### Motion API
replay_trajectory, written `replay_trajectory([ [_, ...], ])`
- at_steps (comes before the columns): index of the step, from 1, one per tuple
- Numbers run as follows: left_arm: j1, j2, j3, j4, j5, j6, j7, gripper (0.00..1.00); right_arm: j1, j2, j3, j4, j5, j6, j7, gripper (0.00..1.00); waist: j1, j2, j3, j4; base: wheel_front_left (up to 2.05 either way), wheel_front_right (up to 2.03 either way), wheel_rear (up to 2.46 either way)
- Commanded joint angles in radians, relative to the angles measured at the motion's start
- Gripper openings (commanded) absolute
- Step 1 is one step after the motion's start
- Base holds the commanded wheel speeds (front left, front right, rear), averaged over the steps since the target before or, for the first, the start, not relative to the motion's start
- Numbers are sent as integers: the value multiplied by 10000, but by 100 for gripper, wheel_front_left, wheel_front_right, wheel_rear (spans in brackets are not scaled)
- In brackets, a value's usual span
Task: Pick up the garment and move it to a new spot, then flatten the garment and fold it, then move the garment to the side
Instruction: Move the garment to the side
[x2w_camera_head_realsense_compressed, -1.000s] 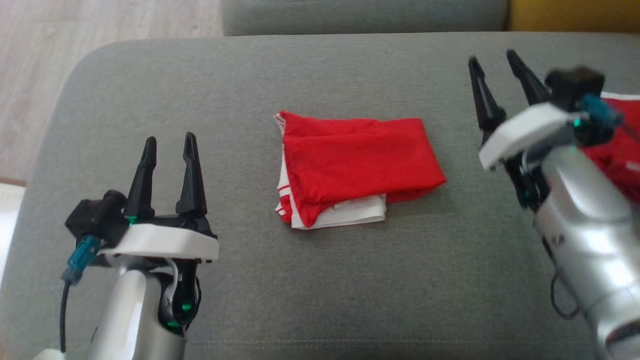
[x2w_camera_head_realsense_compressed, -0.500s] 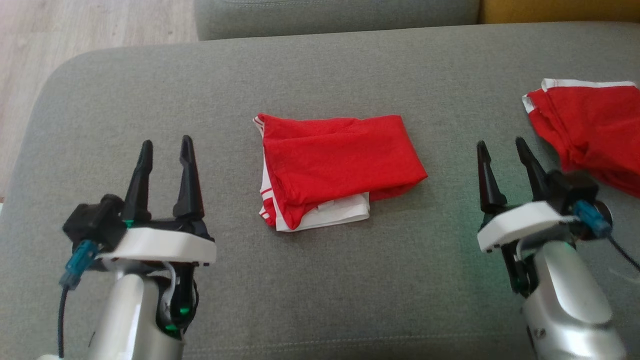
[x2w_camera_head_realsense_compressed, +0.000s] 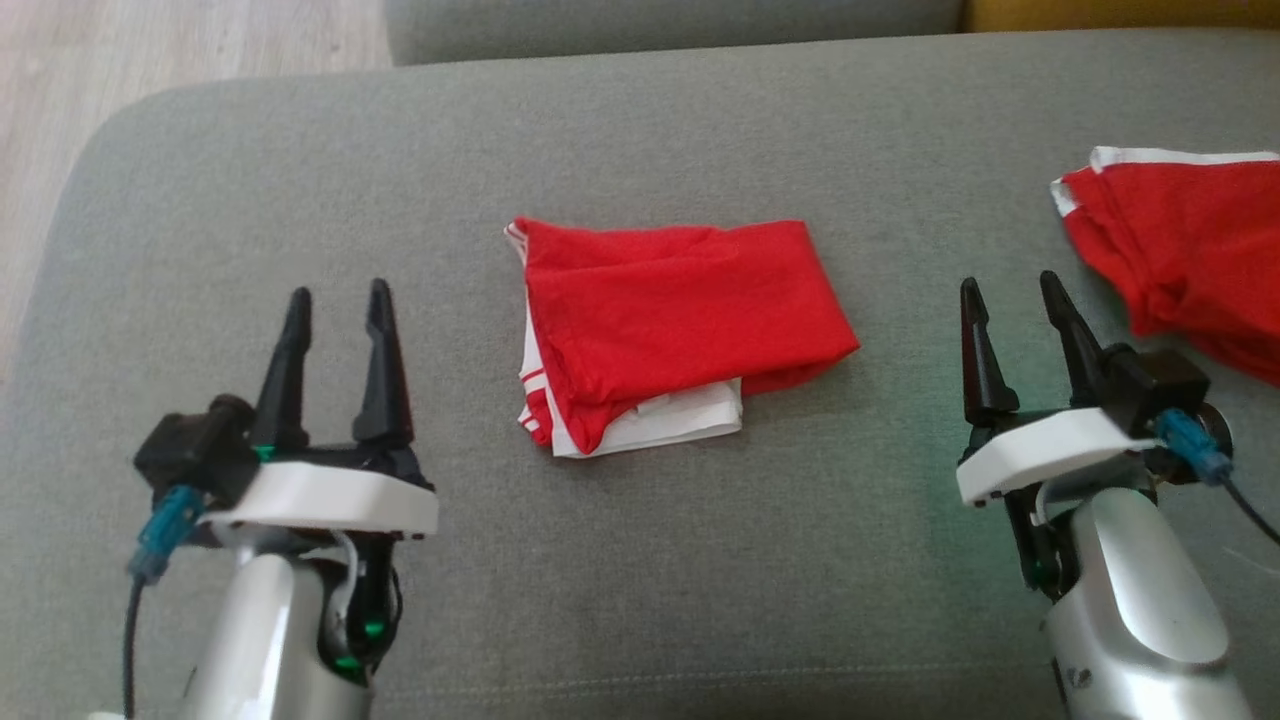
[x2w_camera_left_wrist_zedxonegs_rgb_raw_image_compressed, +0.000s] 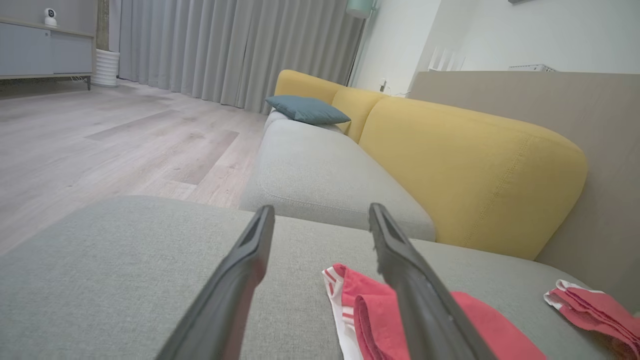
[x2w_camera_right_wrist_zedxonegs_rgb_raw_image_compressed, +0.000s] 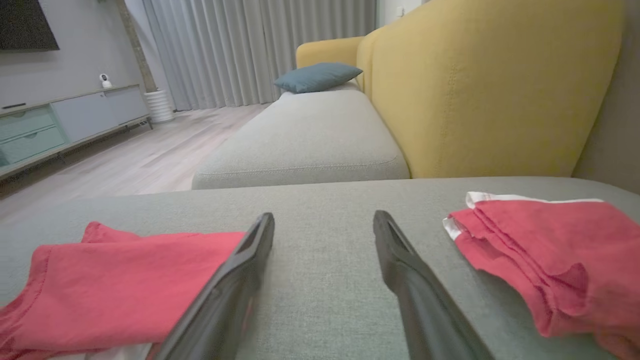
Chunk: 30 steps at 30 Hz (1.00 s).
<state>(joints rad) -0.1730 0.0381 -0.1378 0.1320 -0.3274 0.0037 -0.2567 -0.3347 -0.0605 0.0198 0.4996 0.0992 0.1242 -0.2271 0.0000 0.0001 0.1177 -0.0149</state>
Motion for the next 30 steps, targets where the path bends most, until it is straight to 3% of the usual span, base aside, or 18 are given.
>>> replay_trajectory([
  [1,-421,122,187,-281,10,-23,-51,100,-276,99,272,-360,167,65,127,100,0,-1,127,129,0,0,0],
  [10,-725,122,-77,-234,-24,-47,-51,100,-1042,101,571,313,1590,65,1104,100,0,-1,696,733,0,0,0],
  [19,-861,122,-241,-164,-124,-29,-51,100,-1899,102,449,2047,2030,65,1584,100,0,-1,962,1352,0,0,0],
  [30,-960,122,-282,-211,-80,-3,-51,100,-2690,102,1357,3608,2634,65,1874,100,0,-1,1290,1492,0,0,0],
])
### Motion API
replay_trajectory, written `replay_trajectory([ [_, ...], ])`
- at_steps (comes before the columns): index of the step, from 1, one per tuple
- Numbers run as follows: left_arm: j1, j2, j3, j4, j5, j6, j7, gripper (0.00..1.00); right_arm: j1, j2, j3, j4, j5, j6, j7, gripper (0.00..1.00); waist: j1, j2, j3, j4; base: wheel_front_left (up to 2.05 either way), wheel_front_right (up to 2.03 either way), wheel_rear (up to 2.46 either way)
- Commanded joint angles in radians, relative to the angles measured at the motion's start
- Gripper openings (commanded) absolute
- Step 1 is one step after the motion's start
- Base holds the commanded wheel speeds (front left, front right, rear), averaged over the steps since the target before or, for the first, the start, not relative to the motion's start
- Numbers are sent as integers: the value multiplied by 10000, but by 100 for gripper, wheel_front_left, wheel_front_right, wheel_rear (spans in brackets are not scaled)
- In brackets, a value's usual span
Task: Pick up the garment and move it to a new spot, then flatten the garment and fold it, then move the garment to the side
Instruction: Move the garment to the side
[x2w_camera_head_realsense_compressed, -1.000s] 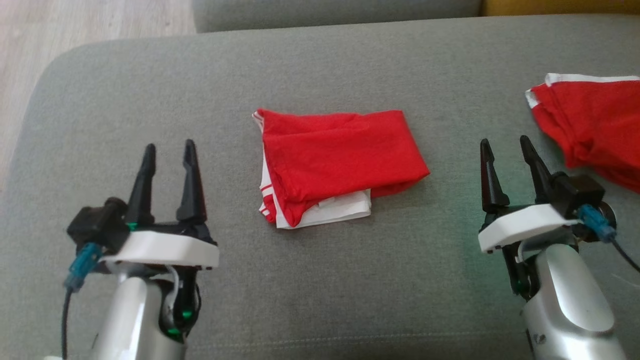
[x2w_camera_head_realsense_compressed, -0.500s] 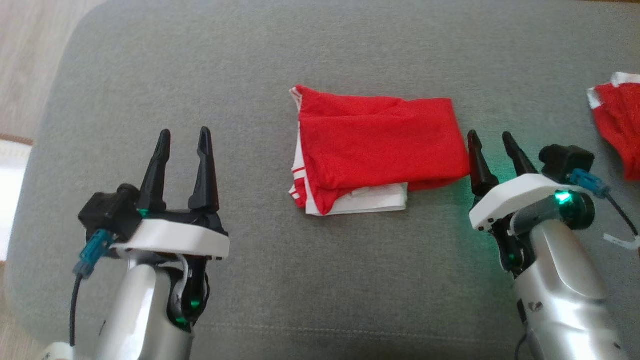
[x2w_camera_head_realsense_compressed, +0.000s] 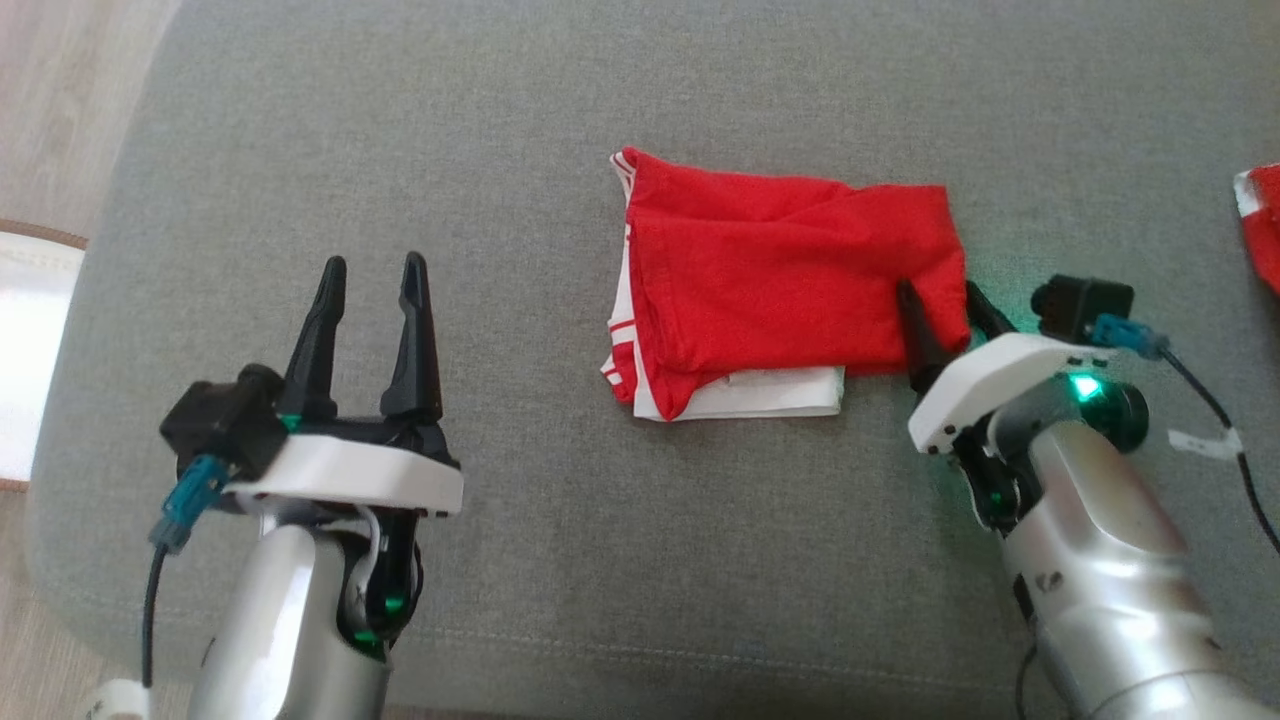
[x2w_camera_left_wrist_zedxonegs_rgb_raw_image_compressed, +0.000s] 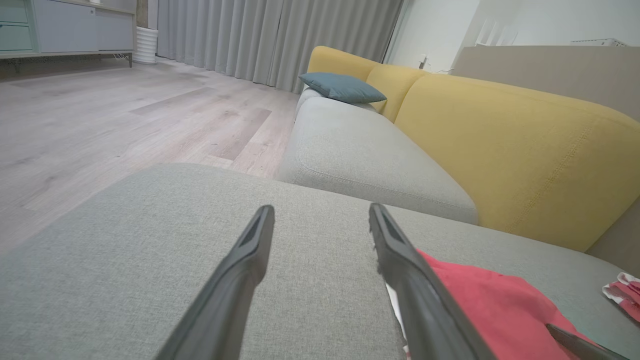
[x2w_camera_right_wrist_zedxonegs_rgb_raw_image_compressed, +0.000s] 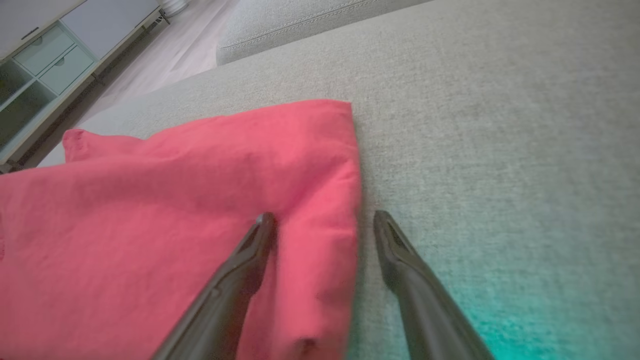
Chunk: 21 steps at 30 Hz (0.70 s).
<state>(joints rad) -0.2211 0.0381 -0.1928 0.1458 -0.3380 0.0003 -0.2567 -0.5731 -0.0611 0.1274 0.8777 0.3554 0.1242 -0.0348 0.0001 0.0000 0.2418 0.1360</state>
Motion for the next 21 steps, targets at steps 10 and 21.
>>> replay_trajectory([
  [10,-626,122,489,-236,306,-91,-51,100,-1033,108,729,549,-692,65,-1220,0,-1,0,101,-595,0,0,0],
  [21,-600,122,566,-308,312,-131,-51,100,-1360,-913,666,-383,-2932,65,-1574,0,-1,0,-214,-1685,0,0,0],
])
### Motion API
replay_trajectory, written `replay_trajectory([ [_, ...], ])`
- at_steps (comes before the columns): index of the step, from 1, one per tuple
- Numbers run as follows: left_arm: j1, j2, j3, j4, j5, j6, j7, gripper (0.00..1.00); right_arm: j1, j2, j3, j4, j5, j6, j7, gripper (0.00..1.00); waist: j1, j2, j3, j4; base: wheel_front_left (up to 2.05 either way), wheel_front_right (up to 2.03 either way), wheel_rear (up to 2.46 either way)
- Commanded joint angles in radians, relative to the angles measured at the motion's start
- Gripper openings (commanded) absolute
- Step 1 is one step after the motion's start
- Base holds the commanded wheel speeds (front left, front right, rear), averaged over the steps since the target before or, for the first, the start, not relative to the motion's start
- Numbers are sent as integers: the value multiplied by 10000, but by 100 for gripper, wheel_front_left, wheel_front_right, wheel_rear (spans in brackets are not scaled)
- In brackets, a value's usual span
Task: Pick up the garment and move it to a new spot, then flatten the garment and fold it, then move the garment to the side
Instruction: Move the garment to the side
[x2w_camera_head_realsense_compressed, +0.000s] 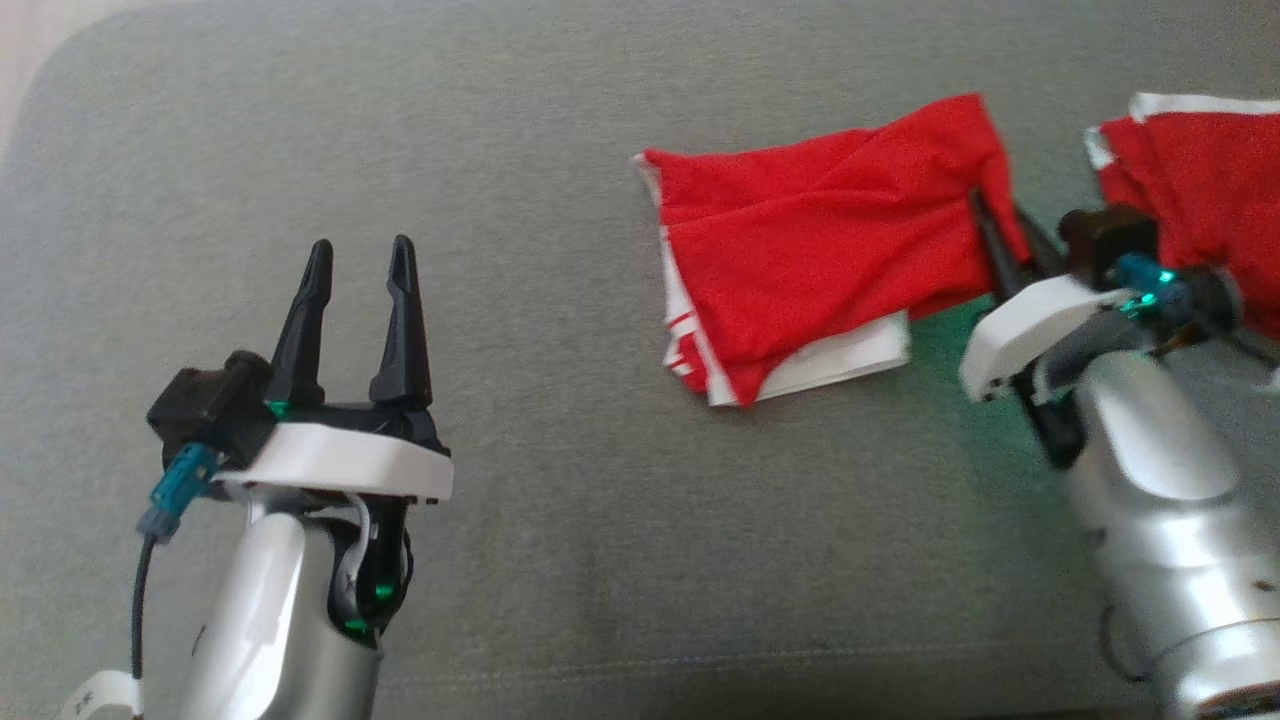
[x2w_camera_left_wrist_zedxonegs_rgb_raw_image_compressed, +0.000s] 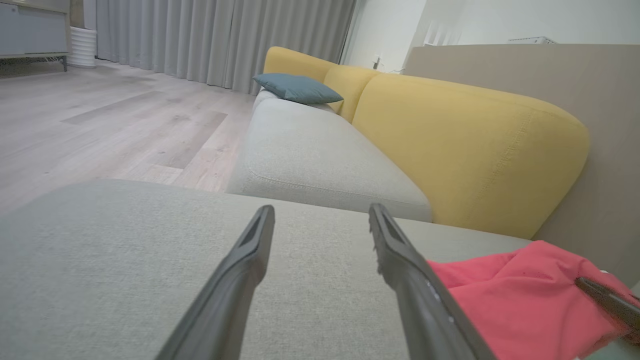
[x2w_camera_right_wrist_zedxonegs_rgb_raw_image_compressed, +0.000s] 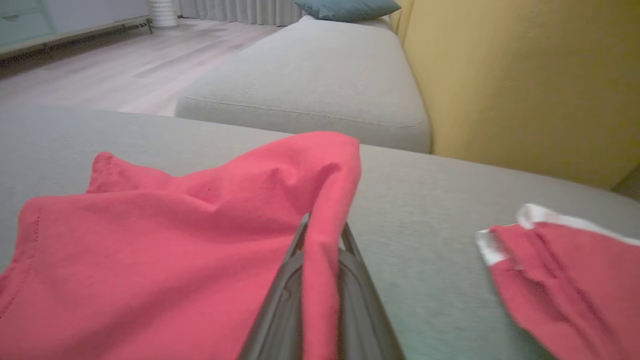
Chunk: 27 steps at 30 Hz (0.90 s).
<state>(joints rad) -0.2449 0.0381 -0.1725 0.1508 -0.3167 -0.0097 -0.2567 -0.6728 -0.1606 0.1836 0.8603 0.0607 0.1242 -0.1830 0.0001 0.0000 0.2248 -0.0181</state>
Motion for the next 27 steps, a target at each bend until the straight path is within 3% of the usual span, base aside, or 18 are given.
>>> replay_trajectory([
  [1,-371,122,378,-370,101,-30,-51,100,-369,-118,185,-400,-57,65,13,0,-1,0,-33,-271,0,0,0],
  [9,-546,122,385,-393,181,-99,-51,100,-509,-2207,706,-2080,66,65,1056,0,-1,0,321,-1104,0,0,0],
  [16,-844,122,300,-403,228,-163,-51,100,-715,-3965,-38,-2436,-31,65,1850,0,-1,0,754,-1272,0,0,0],
  [20,-958,122,268,-407,224,-214,-51,100,-570,-4461,-688,-2294,-432,65,2202,0,-1,0,982,-1192,0,0,0],
  [27,-993,122,404,-366,293,-295,-51,100,-258,-4355,-1362,-2591,-710,65,2354,0,-1,0,1249,-1117,0,0,0],
])
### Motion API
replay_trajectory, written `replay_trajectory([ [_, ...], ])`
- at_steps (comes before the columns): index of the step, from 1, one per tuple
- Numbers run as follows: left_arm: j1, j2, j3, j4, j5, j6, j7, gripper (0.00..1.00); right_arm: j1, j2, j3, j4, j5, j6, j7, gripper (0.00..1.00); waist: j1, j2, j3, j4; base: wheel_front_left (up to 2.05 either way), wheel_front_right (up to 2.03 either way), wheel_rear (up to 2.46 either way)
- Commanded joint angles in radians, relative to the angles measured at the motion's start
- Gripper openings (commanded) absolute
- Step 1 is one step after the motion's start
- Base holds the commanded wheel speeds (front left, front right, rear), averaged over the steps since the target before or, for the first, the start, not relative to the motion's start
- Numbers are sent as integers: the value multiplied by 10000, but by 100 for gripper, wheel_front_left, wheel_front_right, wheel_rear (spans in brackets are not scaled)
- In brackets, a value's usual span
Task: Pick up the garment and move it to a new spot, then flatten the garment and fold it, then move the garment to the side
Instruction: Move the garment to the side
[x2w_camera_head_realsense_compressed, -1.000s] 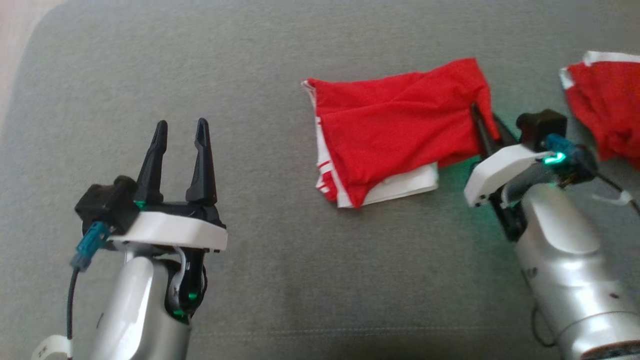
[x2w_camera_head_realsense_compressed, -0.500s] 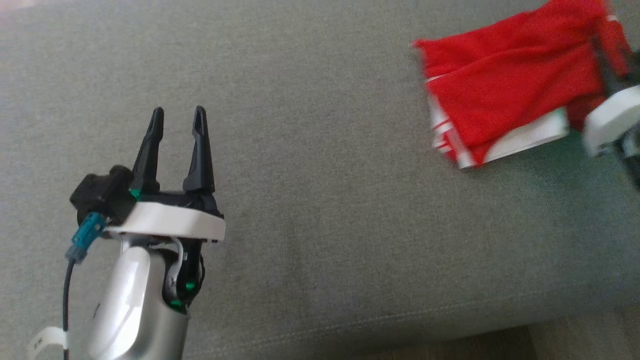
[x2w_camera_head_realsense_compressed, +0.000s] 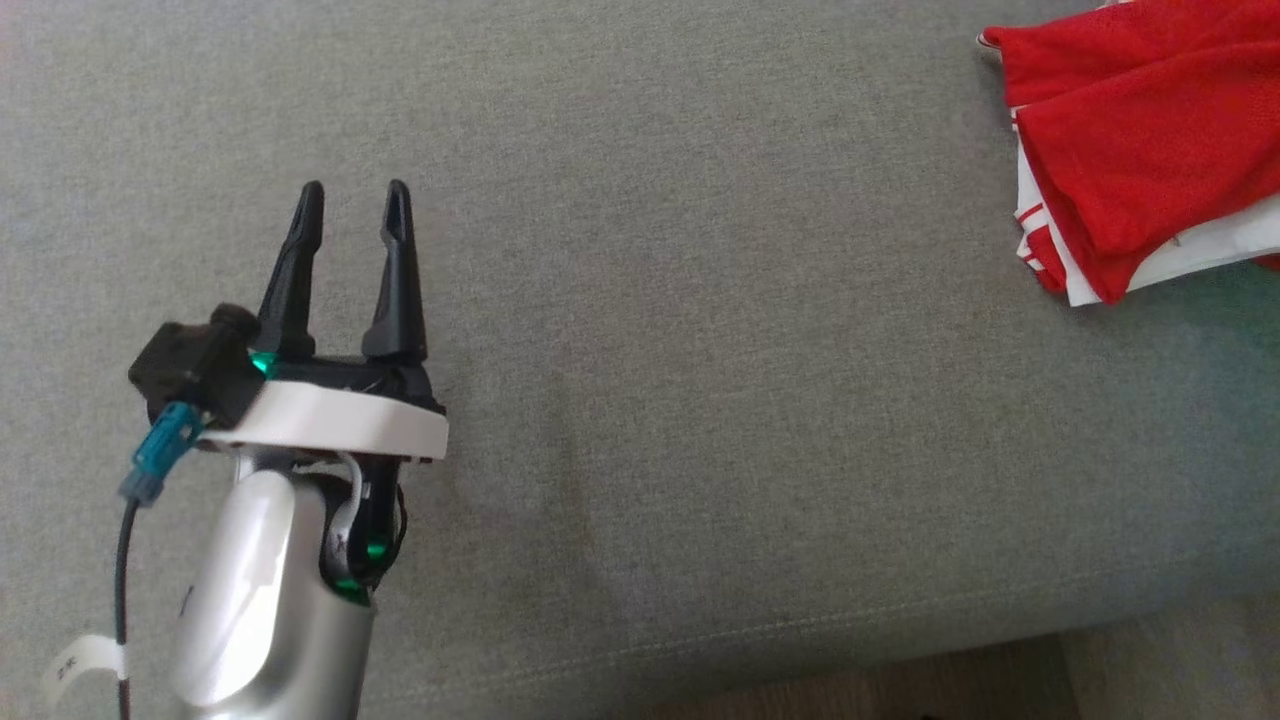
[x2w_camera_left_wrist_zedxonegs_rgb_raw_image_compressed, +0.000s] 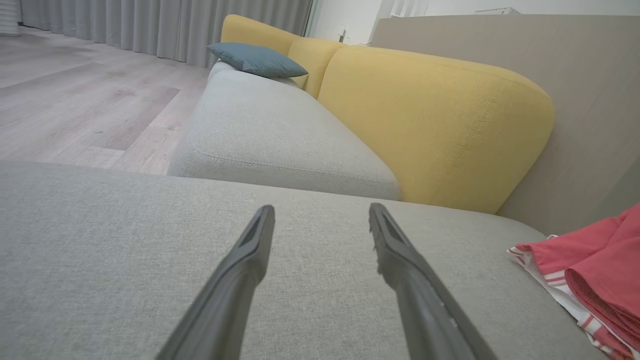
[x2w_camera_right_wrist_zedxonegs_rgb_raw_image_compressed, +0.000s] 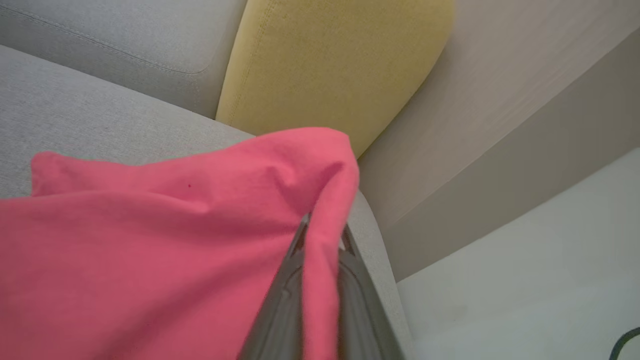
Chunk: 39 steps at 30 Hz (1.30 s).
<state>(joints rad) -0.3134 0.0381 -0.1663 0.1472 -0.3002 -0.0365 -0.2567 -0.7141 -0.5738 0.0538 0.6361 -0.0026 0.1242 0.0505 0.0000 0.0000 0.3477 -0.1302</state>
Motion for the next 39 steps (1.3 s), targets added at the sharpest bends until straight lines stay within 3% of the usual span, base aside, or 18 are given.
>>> replay_trajectory([
  [1,-310,122,353,-323,133,-39,-51,100,191,-183,-125,-416,-130,65,48,0,0,0,37,10,0,0,0],
  [6,-311,122,350,-290,138,-63,-51,100,346,14,-394,-587,-291,65,191,0,0,0,30,8,0,0,0],
  [7,-301,122,351,-279,143,-67,-51,100,389,87,-452,-624,-279,65,233,24,0,0,12,-6,0,0,0],
  [8,-290,122,350,-264,151,-73,-51,100,431,156,-494,-688,-276,65,255,68,0,0,-8,-19,0,0,0],
  [9,-280,122,354,-249,157,-76,-51,100,457,219,-563,-773,-301,65,258,100,0,0,-32,-38,0,0,0],
  [23,-152,122,323,-94,29,-63,-51,100,374,1477,-239,-2281,-194,65,233,100,0,0,-764,36,0,0,0],
  [39,817,122,299,-262,-164,162,-51,100,2673,4747,-144,-3230,753,65,-1523,100,0,0,-2393,1051,0,0,0],
])
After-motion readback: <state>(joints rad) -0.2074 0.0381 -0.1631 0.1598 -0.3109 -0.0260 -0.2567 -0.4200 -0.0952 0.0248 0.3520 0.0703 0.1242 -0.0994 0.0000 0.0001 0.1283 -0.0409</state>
